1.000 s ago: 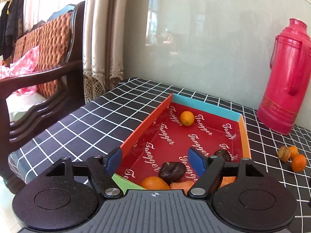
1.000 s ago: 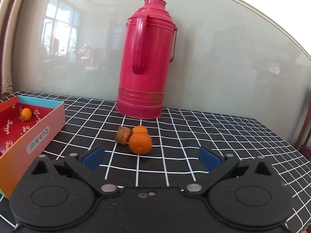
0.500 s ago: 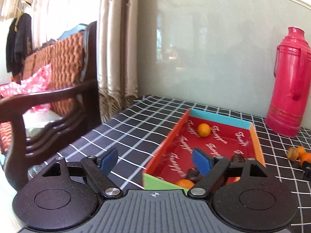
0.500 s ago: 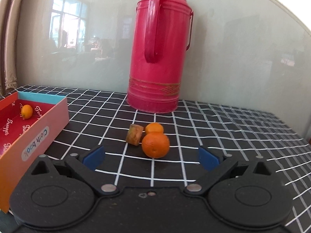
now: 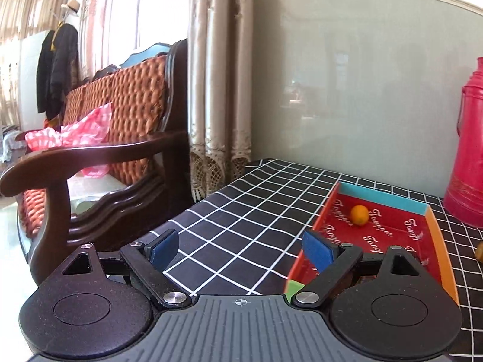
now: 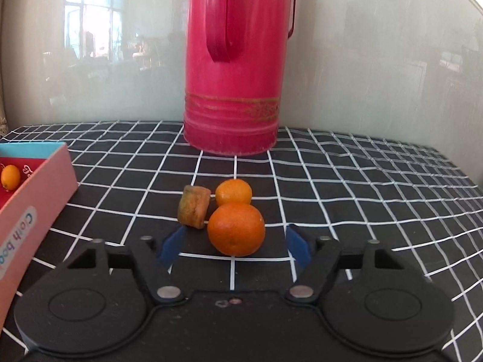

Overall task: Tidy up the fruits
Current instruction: 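Move the right gripper to the pile and grasp a mandarin orange, then carry the mandarin into the red box and open the right gripper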

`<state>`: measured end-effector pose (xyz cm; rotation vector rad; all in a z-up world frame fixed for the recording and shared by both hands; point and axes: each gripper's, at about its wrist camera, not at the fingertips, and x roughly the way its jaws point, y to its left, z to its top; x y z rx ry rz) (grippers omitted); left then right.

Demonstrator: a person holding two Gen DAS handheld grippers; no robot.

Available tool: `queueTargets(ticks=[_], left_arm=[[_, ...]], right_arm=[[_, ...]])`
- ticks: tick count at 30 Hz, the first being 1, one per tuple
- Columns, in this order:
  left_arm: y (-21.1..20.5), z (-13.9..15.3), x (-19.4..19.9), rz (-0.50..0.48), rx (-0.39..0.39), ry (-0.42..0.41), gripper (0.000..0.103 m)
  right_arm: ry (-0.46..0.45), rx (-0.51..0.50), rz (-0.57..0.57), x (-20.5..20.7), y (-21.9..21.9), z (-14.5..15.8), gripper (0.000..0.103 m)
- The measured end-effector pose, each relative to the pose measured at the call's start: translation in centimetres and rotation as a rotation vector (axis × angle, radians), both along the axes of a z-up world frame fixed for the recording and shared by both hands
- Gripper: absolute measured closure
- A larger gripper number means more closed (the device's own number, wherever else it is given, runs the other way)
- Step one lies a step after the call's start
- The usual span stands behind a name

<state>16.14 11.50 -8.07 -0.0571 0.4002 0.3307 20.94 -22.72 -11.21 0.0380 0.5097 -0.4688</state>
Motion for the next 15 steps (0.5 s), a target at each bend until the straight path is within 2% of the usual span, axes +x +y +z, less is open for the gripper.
queueTargets(ticks=[2, 3, 7, 10, 15], left_arm=[[0.2, -0.1, 0.0, 0.003, -0.001, 0.004, 0.014], [0.3, -0.2, 0.1, 0.004, -0.001, 0.006, 0.014], [0.4, -0.4, 0.1, 0.009, -0.001, 0.007, 0.014], [0.6, -0.4, 0.1, 0.016, -0.013, 0.009, 0.014], [0.6, -0.5, 0.0, 0.020, -0.016, 0.010, 0.013]], right_arm=[[0.020, 0.012, -0.003, 0.4, -0.3, -0.3, 0.066], [0.019, 0.019, -0.003, 0.3, -0.4, -0.3, 0.069], [0.001, 0.029, 0.008, -0.1, -0.3, -0.3, 0.070], [-0.020, -0.011, 0.027, -0.7, 0.8, 0.1, 0.070], [-0.079, -0.033, 0.130, -1.9, 3.5, 1.4, 0.070]])
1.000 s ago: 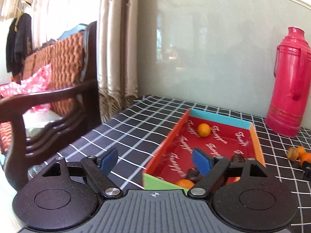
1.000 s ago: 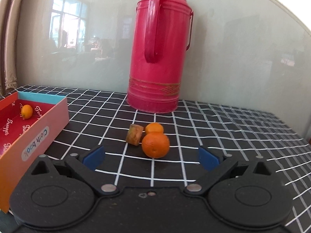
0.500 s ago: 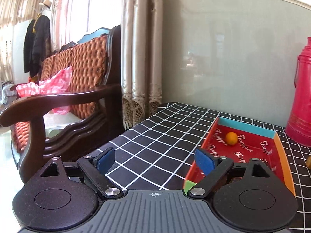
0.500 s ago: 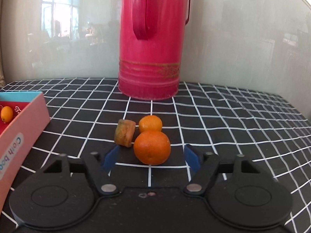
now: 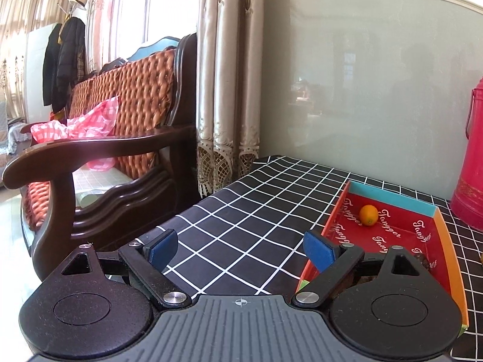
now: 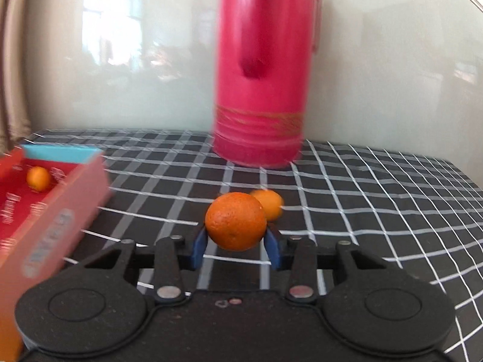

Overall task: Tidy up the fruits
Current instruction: 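Carry the mandarin into the red box and open the right gripper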

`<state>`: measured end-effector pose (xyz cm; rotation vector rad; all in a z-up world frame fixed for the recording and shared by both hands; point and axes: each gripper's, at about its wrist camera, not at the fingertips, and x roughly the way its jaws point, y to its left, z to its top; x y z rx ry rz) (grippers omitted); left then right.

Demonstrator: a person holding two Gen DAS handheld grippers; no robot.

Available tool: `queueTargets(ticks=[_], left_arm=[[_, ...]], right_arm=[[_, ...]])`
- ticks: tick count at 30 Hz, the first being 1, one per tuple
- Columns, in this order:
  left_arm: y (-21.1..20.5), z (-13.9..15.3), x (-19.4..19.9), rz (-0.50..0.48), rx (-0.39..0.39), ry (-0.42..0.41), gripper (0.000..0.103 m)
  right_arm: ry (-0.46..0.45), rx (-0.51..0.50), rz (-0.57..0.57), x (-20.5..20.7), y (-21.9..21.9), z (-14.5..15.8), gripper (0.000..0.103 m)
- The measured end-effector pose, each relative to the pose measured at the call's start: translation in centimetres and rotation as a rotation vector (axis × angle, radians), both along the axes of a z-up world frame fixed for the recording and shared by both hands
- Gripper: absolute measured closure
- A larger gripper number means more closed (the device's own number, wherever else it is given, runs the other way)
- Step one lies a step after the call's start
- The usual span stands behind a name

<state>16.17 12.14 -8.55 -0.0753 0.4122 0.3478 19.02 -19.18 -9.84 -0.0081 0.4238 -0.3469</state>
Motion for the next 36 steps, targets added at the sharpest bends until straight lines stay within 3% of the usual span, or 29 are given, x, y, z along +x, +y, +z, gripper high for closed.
queueTargets(ticks=[10, 16, 23, 25, 27, 31, 36], left_arm=[[0.1, 0.0, -0.1, 0.003, 0.005, 0.000, 0.012], [0.6, 0.0, -0.1, 0.011, 0.007, 0.002, 0.012], [1.4, -0.1, -0.2, 0.028, 0.005, 0.002, 0.011], [1.6, -0.1, -0.2, 0.032, 0.003, 0.003, 0.011], [1.7, -0.1, -0.2, 0.034, -0.001, 0.005, 0.010], [1.5, -0.1, -0.1, 0.028, 0.000, 0.004, 0.010], [0.2, -0.1, 0.1, -0.002, 0.019, 0.005, 0.009]], right_arm=[[-0.084, 0.017, 0.343, -1.4, 6.6, 2.0, 0.070], [-0.040, -0.017, 0.490, -1.0, 10.3, 1.8, 0.070], [0.024, -0.046, 0.545, -0.3, 13.2, 0.9, 0.069], [0.029, -0.060, 0.536, -0.4, 13.4, 0.7, 0.056], [-0.006, -0.075, 0.518, -1.0, 13.4, 1.0, 0.025], [-0.063, -0.096, 0.476, -1.7, 12.8, 1.8, 0.019], [-0.059, -0.075, 0.373, -1.5, 10.9, 2.1, 0.013]])
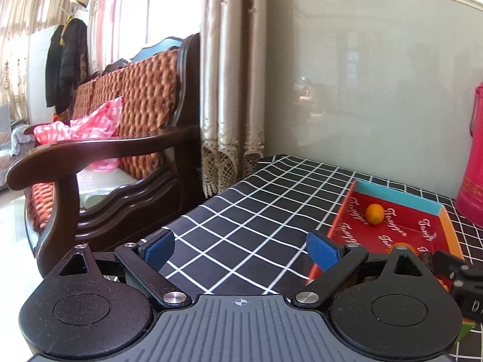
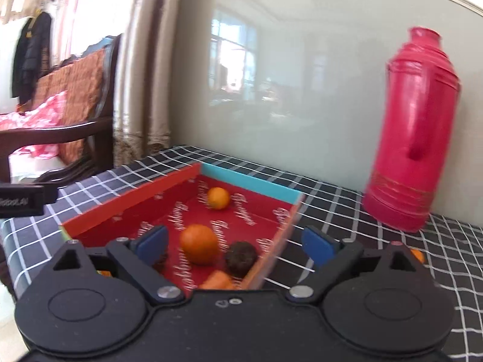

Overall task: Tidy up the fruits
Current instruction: 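Move the left gripper to the tan cube piece and grasp it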

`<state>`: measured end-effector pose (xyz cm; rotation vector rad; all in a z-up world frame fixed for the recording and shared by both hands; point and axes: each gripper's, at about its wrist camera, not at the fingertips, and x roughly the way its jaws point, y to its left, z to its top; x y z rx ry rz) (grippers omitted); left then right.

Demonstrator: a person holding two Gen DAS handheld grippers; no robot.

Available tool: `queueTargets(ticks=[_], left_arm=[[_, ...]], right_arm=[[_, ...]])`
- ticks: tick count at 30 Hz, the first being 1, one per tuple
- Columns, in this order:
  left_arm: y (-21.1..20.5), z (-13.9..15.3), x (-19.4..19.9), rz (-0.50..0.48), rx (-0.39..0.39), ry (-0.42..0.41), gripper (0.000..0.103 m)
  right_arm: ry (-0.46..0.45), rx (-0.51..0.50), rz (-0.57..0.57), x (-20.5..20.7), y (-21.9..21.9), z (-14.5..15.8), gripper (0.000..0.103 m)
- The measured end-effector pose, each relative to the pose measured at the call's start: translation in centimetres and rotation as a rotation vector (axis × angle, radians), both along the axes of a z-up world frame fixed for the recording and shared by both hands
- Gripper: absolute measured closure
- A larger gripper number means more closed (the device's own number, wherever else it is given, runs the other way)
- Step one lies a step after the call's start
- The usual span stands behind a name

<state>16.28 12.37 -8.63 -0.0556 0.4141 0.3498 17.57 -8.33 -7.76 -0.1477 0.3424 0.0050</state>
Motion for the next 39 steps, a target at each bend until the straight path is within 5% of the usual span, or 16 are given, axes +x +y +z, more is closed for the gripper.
queueTargets(ticks=[12, 24, 34, 39], left_arm=[[-6.8, 0.5, 1.0, -0.163, 0.066, -0.026, 0.009], [-18.6, 0.4, 1.9, -0.521, 0.130, 0.006, 0.009], [-26.4, -0.9, 4.0, -0.724, 0.174, 0.070, 0.010], [-28.8, -2.2, 5.7, -0.759, 0.176, 0.112, 0.024]], right_arm=[[0.013, 0.016, -0.413, -1.3, -8.1, -0.6, 0.006], [-0.069, -0.049, -0.813, -5.2, -15.5, -1.2, 0.006], [-0.100, -0.009, -0.908, -8.1, -18.9, -0.8, 0.006], [-0.128, -0.021, -0.954, -8.8, -18.8, -0.4, 0.006]])
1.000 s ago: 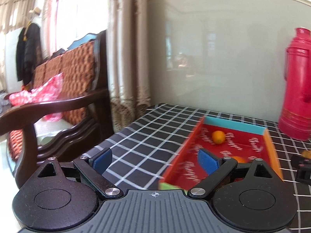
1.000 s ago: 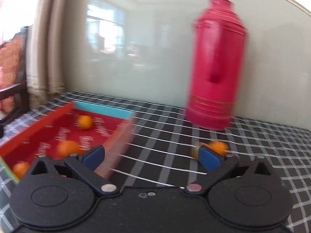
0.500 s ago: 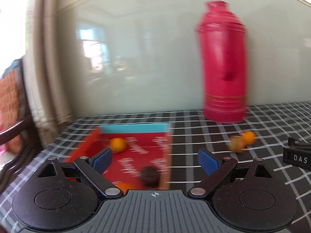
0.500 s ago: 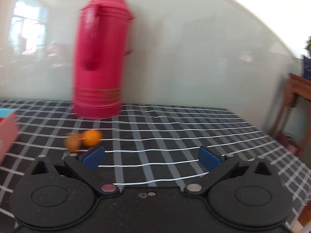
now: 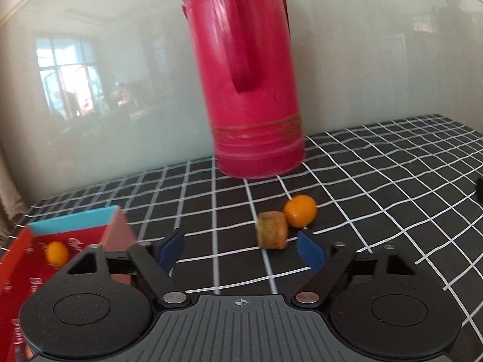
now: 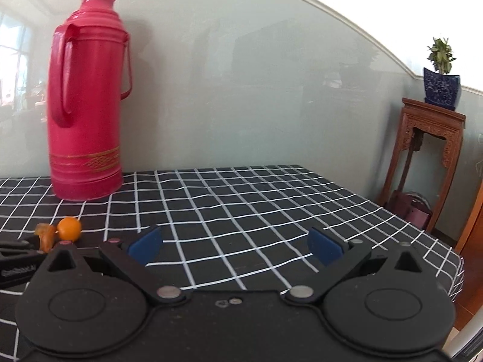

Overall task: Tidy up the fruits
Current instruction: 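Move the left gripper to the tan cube piece and grasp it, then carry the tan cube piece into the red box and open the left gripper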

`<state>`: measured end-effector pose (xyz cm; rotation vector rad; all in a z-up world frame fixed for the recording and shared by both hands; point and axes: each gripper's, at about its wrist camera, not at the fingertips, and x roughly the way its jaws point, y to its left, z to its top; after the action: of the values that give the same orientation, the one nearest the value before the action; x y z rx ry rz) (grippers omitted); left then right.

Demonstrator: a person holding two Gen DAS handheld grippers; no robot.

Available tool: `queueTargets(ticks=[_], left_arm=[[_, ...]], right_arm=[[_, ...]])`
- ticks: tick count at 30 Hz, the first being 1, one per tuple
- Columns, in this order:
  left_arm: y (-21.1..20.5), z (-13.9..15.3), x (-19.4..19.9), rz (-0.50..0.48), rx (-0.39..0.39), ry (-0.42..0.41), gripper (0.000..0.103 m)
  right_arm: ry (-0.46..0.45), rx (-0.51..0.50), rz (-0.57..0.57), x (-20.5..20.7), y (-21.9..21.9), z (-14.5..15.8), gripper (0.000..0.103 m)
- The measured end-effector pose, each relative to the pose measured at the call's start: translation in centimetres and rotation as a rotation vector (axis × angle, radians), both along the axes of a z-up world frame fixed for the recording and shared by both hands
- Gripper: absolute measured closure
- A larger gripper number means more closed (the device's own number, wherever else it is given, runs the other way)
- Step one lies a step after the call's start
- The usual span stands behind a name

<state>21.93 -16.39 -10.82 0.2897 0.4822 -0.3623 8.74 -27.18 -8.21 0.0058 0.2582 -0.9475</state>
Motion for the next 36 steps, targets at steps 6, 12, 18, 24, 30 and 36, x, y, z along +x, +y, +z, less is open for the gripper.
queueTargets(ticks=[6, 12, 18, 24, 30, 36], left_arm=[[-1.5, -1.2, 1.2, -0.015, 0.015, 0.026, 0.027], [-2.7, -2.0, 2.7, -0.021, 0.018, 0.069, 0.043], [-2.7, -2.3, 3.8, -0.018, -0.014, 0.106, 0.064], [-2.7, -2.1, 3.4, -0.012, -0.018, 0.083, 0.080], [-1.6, -1.0, 1.8, 0.001, -0.011, 0.009, 0.080], [2.3, 2.0, -0.2, 0.107, -0.015, -0.117, 0.080]], right_arm=[[-0.002, -0.002, -0.088, -0.6, -1.0, 0.0, 0.006], [-0.007, 0.020, -0.055, -0.7, -1.5, -0.1, 0.006], [-0.012, 0.045, -0.033, -0.8, -1.9, 0.1, 0.006], [-0.009, 0.041, -0.015, -0.6, -1.9, 0.1, 0.006], [-0.017, 0.035, 0.014, -0.6, -1.6, 0.3, 0.006], [-0.014, 0.029, 0.069, 0.0, -0.1, 0.4, 0.006]])
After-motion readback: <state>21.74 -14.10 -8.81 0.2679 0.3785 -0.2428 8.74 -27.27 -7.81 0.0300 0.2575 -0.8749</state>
